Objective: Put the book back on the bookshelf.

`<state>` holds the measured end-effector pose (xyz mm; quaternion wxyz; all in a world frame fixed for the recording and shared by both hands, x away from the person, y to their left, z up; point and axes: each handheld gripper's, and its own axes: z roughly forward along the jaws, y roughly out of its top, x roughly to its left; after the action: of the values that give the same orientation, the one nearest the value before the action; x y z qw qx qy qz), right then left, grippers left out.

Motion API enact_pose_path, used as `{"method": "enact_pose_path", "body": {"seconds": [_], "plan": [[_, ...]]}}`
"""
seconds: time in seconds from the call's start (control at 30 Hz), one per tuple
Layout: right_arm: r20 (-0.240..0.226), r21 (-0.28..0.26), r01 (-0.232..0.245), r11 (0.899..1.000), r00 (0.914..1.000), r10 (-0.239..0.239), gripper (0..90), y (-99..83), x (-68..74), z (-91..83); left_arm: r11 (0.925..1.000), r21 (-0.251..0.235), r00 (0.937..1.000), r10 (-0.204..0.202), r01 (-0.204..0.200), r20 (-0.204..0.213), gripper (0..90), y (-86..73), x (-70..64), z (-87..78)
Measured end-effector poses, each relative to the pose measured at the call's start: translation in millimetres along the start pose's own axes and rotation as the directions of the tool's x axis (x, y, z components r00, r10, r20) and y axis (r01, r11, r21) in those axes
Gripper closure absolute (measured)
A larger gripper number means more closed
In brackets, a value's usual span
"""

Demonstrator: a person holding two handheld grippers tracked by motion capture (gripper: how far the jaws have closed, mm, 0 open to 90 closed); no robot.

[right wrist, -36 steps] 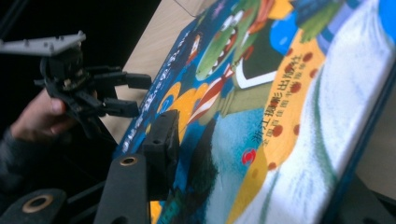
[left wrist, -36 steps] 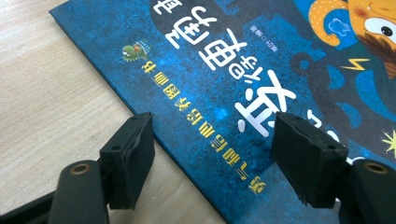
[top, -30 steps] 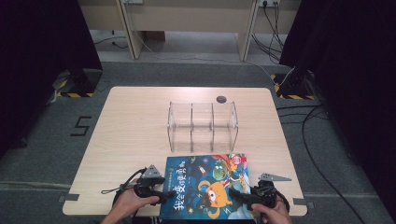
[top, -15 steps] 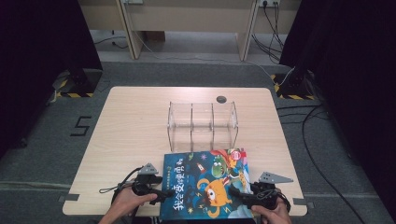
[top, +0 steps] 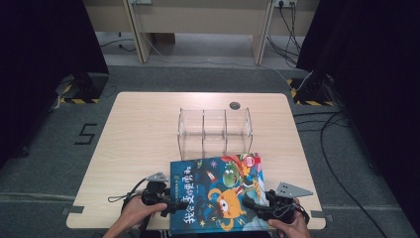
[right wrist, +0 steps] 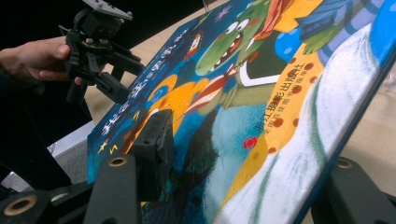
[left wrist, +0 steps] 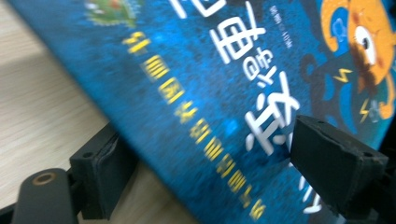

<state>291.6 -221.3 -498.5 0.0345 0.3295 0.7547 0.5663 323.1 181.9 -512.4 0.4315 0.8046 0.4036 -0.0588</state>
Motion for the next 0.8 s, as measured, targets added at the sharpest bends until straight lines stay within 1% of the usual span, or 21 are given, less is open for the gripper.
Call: {"method": "enact_pose_path", "body": {"seconds": [0.07,0.2,0.23,0.27,0.3,0.33,0.37,0.4,0.43,0.53,0.6,0.63,0.7,0.77,0.8], "plan": [[-0.001,0.004,-0.017,1.000,0.9999,0.017,46.4,-0.9,-0.9,0.3,1.0000,0.005,1.0000,-0.003,0.003,0.001,16.3,0.4,0.6,0.4],[-0.006,0.007,-0.033,0.999,0.9994,0.033,46.4,-2.4,-3.7,1.3,0.9999,0.012,1.0000,-0.008,0.008,-0.003,17.1,1.3,0.5,0.2],[-0.007,0.006,-0.035,0.999,0.9994,0.035,46.4,-2.8,-4.2,1.5,0.9999,0.013,0.9999,-0.010,0.010,-0.003,17.6,1.6,0.6,0.0],[-0.007,0.016,-0.057,0.998,0.9983,0.057,46.1,-4.6,-5.5,1.8,0.9999,0.009,0.9999,-0.010,0.010,-0.003,20.6,1.8,0.7,-0.9],[-0.007,0.016,-0.057,0.998,0.9983,0.057,46.1,-4.6,-5.5,1.8,0.9999,0.006,1.0000,-0.008,0.008,-0.004,20.6,1.9,1.0,-1.8],[0.023,0.053,-0.118,0.992,0.9928,0.117,43.4,-9.3,-8.0,3.3,1.0000,-0.006,1.0000,-0.007,0.007,-0.007,27.6,1.8,1.2,-3.7],[0.023,0.053,-0.118,0.992,0.9928,0.117,43.4,-9.3,-8.0,3.3,0.9996,-0.027,1.0000,-0.004,0.004,-0.007,27.6,1.5,0.7,-5.9],[0.060,0.109,-0.177,0.978,0.9834,0.171,40.9,-14.7,-13.0,5.9,0.9986,-0.051,1.0000,0.008,-0.008,-0.005,36.2,1.6,-0.7,-7.9],[0.069,0.123,-0.194,0.973,0.9801,0.186,40.5,-16.2,-14.8,6.6,0.9981,-0.058,0.9998,0.019,-0.019,-0.003,37.7,2.1,-1.5,-8.8],[0.074,0.126,-0.201,0.971,0.9784,0.193,39.7,-16.9,-15.9,7.2,0.9975,-0.066,0.9997,0.024,-0.024,-0.003,38.7,3.2,-1.5,-9.4],[0.081,0.126,-0.206,0.970,0.9771,0.197,39.5,-16.2,-16.6,7.2,0.9951,-0.099,0.9999,0.004,-0.002,0.013,44.2,3.9,0.3,-11.3],[0.081,0.126,-0.206,0.970,0.9771,0.197,39.5,-16.2,-16.6,7.2,0.9938,-0.110,0.9997,-0.014,0.016,0.022,44.2,4.8,1.3,-12.6],[0.080,0.125,-0.207,0.970,0.9770,0.198,39.2,-16.1,-16.2,7.0,0.9930,-0.116,0.9992,-0.023,0.026,0.032,46.1,4.8,2.2,-13.2],[0.073,0.128,-0.197,0.972,0.9793,0.189,38.4,-16.0,-17.0,7.0,0.9906,-0.133,0.9989,-0.026,0.031,0.039,47.3,5.0,2.1,-14.6],[0.074,0.133,-0.203,0.970,0.9781,0.194,38.3,-16.0,-16.8,7.1,0.9891,-0.142,0.9982,-0.032,0.039,0.051,48.6,5.6,2.7,-16.0]]}}
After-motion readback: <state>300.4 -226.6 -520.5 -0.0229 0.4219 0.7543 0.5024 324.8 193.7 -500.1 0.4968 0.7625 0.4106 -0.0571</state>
